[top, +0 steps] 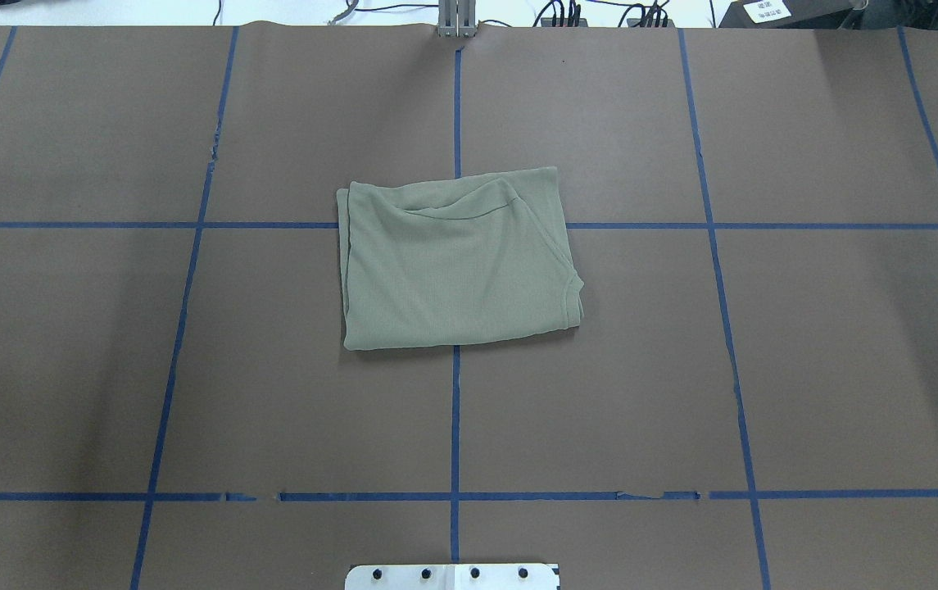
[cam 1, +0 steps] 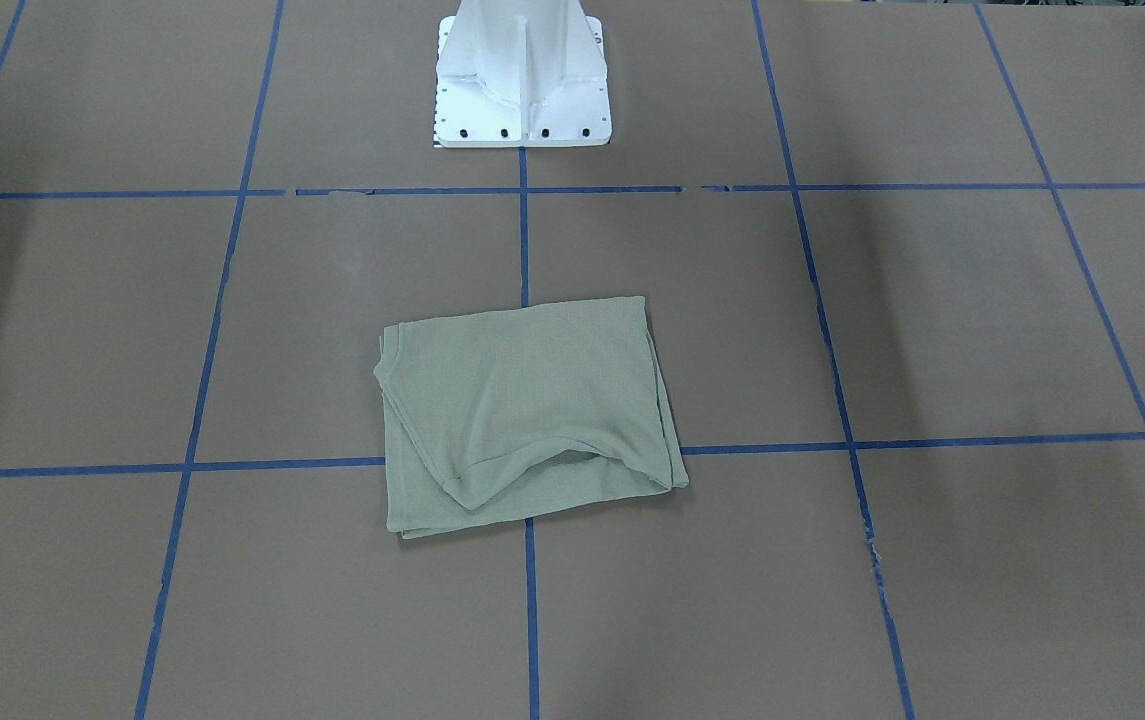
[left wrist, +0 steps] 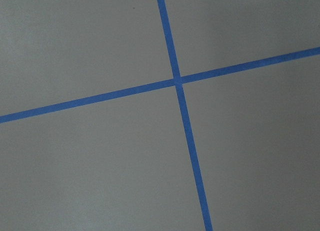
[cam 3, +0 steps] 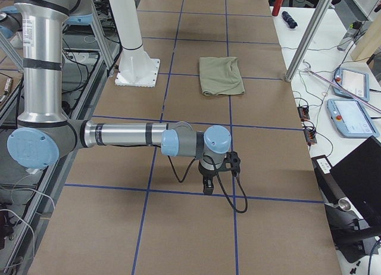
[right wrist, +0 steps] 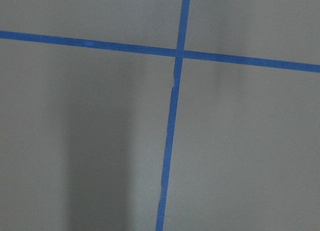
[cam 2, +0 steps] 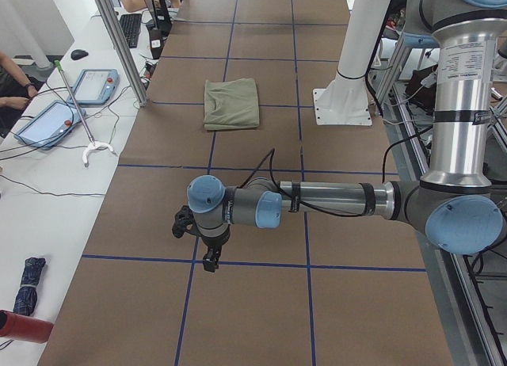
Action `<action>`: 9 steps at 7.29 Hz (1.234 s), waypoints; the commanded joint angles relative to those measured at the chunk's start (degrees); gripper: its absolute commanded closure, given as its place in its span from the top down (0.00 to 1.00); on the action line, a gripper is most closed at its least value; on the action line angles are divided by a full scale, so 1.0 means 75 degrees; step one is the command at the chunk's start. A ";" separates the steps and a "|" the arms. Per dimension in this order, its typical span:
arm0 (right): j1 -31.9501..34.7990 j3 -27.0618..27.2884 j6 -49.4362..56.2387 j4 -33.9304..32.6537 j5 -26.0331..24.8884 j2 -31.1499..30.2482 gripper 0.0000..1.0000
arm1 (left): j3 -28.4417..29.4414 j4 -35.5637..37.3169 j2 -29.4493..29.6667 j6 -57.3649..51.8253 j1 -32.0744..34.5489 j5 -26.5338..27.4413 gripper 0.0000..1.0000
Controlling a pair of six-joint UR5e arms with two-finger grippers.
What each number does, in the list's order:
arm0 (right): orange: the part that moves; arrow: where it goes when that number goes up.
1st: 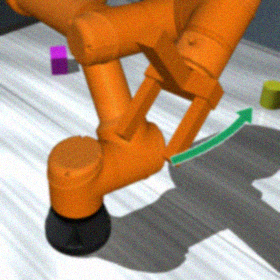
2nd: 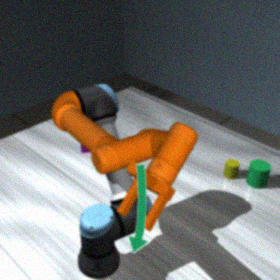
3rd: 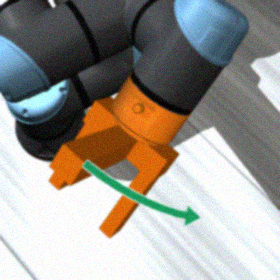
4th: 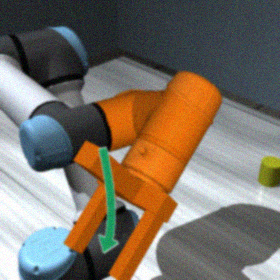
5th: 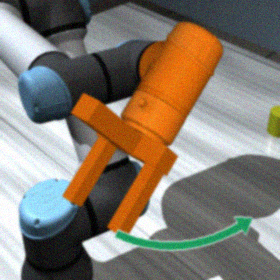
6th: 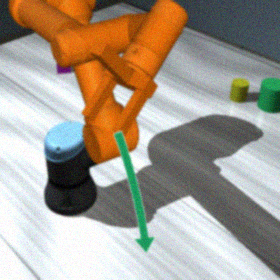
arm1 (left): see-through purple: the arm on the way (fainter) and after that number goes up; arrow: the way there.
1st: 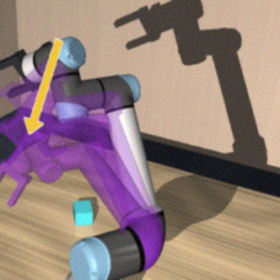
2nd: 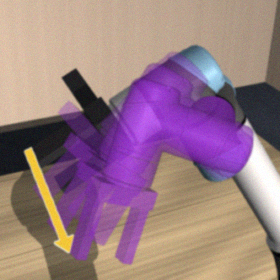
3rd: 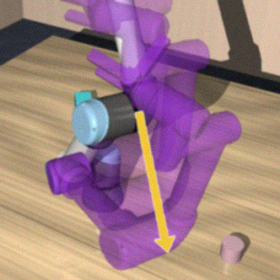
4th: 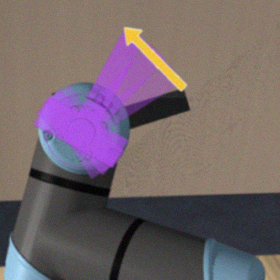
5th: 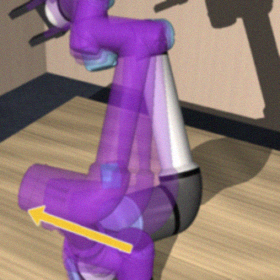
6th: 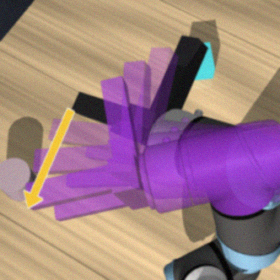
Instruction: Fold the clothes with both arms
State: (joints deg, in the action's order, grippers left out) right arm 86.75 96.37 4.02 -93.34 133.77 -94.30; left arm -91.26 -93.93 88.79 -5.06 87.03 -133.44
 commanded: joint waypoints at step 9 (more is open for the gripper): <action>0.0000 0.0077 -0.1146 0.0059 0.0000 0.0046 1.00 | -0.0007 -0.0026 0.0021 0.0886 0.0009 -0.0020 1.00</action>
